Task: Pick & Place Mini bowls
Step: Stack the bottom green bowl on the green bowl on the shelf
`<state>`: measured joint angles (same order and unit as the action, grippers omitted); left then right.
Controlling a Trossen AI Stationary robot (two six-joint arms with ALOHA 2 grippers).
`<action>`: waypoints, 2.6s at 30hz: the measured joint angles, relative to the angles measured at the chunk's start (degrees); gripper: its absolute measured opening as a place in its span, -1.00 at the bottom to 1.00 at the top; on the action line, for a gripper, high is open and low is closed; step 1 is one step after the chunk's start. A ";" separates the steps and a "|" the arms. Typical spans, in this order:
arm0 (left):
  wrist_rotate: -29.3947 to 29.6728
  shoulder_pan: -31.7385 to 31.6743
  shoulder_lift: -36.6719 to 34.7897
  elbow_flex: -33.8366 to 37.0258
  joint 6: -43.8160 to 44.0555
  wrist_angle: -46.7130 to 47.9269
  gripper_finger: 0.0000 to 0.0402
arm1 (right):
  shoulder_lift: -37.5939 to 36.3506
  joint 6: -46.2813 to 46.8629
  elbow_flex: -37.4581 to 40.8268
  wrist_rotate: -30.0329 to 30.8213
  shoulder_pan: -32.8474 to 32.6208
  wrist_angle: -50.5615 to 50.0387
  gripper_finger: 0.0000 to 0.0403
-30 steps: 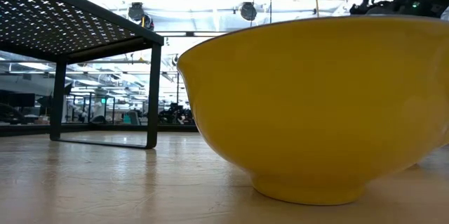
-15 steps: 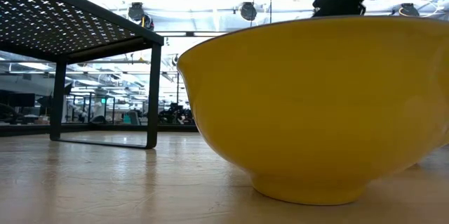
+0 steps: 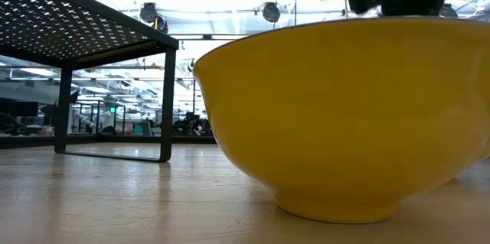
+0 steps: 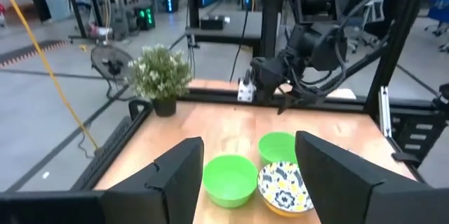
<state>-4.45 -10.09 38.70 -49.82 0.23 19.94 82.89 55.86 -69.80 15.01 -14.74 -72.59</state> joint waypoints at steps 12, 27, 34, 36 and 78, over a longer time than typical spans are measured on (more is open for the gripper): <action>0.00 0.02 5.59 0.00 0.30 -0.12 0.14 | -1.54 12.15 12.72 -3.29 -1.09 16.20 -0.09; -0.04 1.33 3.57 0.00 -6.51 0.24 0.14 | -5.80 14.09 26.28 -3.15 -1.12 28.27 -0.09; -0.07 4.13 2.84 0.00 -5.65 4.35 0.14 | -8.51 13.96 27.29 -0.39 -0.99 26.25 -0.09; -0.07 4.94 2.84 0.00 -5.02 4.53 0.14 | -9.30 14.33 27.30 0.27 -0.72 24.66 -0.11; 0.00 10.95 2.92 -0.02 -4.48 5.64 0.14 | -10.97 22.93 28.50 -1.36 -2.28 15.45 -0.58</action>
<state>-4.45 0.86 41.63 -49.84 -4.25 25.58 71.92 78.78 -41.30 13.65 -17.02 -57.14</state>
